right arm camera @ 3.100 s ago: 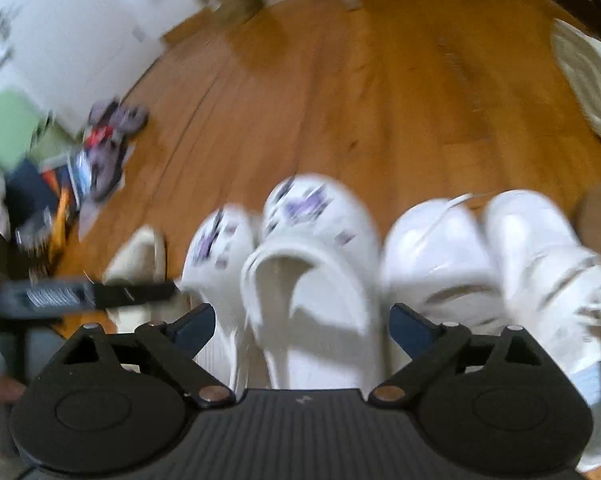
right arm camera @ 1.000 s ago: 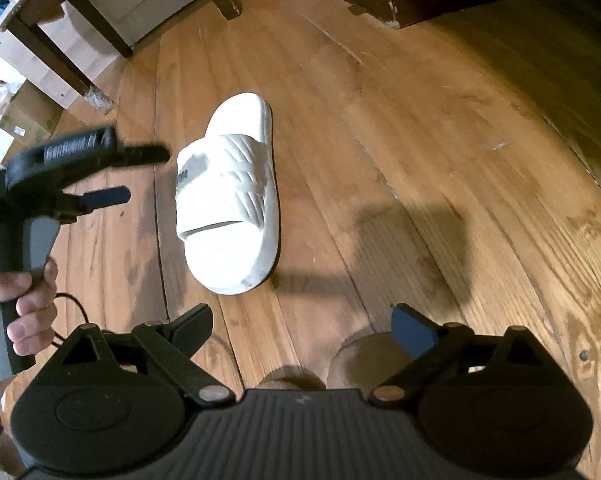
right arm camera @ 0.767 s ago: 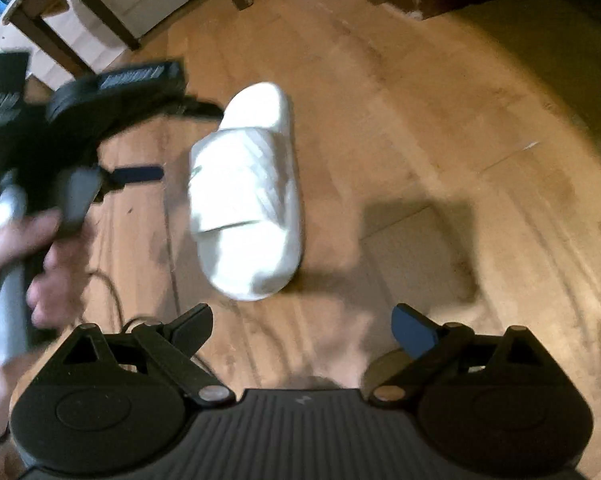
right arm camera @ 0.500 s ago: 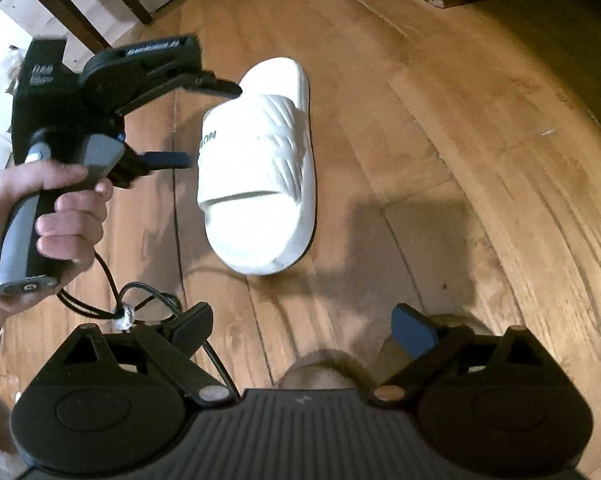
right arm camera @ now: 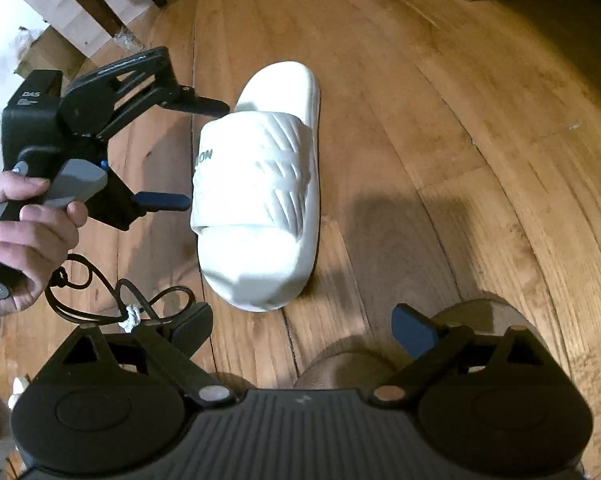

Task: Organize scattered shoes
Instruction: 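Move the left gripper to the white NEON slide lying on its side, then close the left gripper on the heel of the NEON slide, then carry the slide with the left gripper beside the other NEON slide and release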

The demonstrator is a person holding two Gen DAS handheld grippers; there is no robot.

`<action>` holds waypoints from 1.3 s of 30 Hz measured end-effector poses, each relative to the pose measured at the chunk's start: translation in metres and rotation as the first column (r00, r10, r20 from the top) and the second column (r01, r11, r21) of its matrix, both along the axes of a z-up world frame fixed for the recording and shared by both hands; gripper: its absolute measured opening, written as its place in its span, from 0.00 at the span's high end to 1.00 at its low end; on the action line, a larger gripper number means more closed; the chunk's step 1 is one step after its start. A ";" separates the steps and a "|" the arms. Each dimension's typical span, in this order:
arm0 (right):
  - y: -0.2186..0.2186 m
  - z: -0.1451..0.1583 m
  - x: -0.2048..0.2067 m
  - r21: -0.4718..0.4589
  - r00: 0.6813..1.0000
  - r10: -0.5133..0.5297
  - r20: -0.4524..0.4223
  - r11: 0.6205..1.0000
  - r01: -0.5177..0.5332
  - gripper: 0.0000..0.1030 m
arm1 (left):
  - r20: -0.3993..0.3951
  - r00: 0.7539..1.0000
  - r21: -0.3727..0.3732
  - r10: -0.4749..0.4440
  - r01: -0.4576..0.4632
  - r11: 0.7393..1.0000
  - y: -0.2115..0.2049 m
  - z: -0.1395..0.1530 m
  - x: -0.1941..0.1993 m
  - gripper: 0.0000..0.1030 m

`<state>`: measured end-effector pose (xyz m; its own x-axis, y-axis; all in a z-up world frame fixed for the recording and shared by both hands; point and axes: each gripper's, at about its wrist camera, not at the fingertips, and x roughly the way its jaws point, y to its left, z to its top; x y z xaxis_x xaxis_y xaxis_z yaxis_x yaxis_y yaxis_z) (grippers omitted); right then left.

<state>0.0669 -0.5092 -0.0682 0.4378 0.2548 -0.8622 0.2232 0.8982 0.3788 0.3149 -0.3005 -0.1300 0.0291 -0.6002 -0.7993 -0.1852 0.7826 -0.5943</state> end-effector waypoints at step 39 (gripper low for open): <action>0.023 -0.022 0.017 0.026 0.997 0.075 0.021 0.997 -0.076 0.19 | 0.069 0.986 -0.180 -0.150 0.160 0.971 0.026 0.000 -0.049 0.70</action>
